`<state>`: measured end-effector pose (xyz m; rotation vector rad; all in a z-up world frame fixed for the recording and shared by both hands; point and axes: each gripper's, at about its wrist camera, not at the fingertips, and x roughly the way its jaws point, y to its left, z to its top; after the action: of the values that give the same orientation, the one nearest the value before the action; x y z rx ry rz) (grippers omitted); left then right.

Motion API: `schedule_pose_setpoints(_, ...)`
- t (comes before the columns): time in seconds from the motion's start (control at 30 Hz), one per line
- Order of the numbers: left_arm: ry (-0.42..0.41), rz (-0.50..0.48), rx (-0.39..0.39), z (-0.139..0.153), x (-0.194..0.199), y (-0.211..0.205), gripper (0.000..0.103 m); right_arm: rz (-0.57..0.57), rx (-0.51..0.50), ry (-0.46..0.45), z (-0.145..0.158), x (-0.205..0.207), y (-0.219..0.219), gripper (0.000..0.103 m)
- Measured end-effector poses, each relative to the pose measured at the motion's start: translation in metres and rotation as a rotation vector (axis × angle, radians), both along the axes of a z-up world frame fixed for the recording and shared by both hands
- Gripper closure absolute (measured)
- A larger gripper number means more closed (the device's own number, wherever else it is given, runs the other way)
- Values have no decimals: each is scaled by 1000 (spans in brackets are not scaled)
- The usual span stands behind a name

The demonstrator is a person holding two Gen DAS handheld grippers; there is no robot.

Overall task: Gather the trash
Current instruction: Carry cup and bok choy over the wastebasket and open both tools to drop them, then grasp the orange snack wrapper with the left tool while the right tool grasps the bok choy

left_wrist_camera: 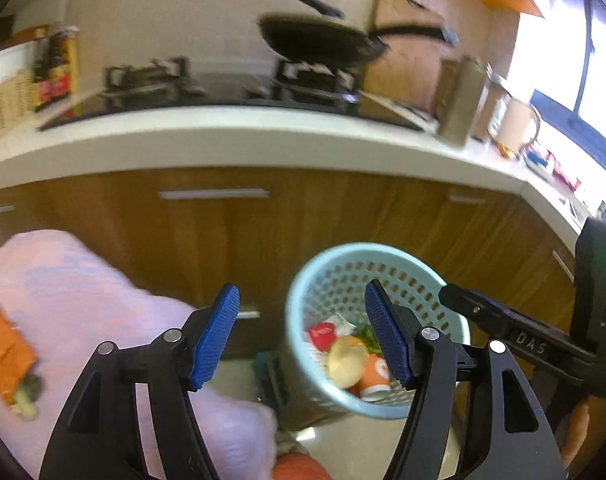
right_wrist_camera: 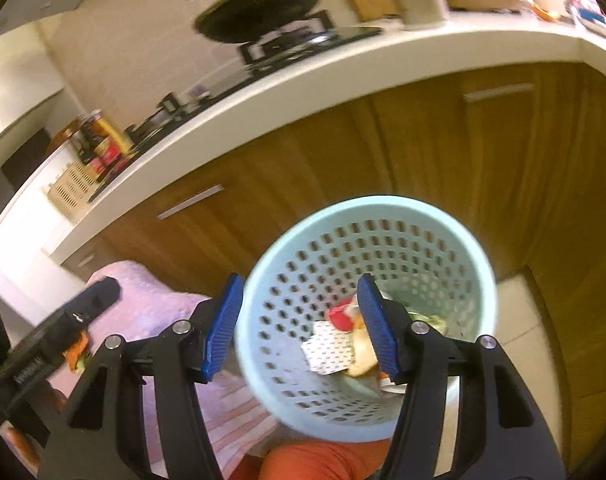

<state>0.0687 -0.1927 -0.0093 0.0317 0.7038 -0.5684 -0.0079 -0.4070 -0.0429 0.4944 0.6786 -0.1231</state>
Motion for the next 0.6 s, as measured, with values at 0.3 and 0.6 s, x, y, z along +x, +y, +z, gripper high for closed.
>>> schedule_pose_setpoints(0.3,-86,205,-31,35,-9,125,31,192,-74,-30,22,16,92,47)
schedule_pose_setpoints(0.6,15,450,10,4,9,253,25,433,-99,-73,19,57,204,47)
